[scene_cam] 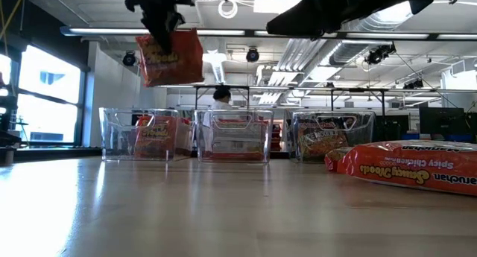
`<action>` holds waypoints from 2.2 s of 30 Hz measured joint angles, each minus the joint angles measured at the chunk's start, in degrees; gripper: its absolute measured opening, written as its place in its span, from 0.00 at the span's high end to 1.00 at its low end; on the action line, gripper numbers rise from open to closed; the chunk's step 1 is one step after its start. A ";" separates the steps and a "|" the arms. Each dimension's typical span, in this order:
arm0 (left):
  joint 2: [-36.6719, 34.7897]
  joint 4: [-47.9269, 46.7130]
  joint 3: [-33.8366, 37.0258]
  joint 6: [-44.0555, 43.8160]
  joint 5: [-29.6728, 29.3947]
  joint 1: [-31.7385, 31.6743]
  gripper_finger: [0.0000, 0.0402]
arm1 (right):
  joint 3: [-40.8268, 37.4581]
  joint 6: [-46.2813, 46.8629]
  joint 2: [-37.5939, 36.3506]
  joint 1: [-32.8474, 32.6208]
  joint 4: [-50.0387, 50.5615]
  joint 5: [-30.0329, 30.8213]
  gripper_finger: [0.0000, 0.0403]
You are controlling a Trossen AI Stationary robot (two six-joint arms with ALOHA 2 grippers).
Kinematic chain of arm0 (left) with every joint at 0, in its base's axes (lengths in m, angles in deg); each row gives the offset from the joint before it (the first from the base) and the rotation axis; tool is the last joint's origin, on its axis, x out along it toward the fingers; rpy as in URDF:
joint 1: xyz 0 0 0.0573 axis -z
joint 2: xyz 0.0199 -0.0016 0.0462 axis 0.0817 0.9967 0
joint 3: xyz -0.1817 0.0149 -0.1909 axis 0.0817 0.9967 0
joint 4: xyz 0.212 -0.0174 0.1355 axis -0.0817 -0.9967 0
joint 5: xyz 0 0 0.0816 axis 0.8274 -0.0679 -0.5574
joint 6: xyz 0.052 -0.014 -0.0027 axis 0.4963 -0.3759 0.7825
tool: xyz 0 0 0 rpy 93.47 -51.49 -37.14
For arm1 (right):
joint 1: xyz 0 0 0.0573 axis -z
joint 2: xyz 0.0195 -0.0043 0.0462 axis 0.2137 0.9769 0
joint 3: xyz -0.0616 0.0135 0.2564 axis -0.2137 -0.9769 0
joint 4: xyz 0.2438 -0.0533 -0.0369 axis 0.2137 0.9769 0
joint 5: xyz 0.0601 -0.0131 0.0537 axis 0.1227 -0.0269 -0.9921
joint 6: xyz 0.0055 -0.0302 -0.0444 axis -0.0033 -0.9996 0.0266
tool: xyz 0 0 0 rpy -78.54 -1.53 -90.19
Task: Sort Maruchan noodles
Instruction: Put the orange noodle pack into the left transparent bin
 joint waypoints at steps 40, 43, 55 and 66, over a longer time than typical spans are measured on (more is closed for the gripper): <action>18.52 5.26 0.35 16.71 7.90 -26.96 0.78 | -0.26 -0.04 0.00 2.34 1.86 -0.35 0.91; 18.52 5.51 0.35 16.49 8.03 -26.59 0.78 | -0.26 -0.04 0.00 2.34 1.86 -0.43 0.91; 18.52 7.61 0.37 14.45 8.41 -26.53 0.78 | -0.26 -0.16 0.00 2.34 1.73 -0.51 0.91; 18.43 9.14 7.46 13.04 9.61 -26.01 0.78 | -0.26 -0.04 0.00 2.26 2.27 -0.53 0.91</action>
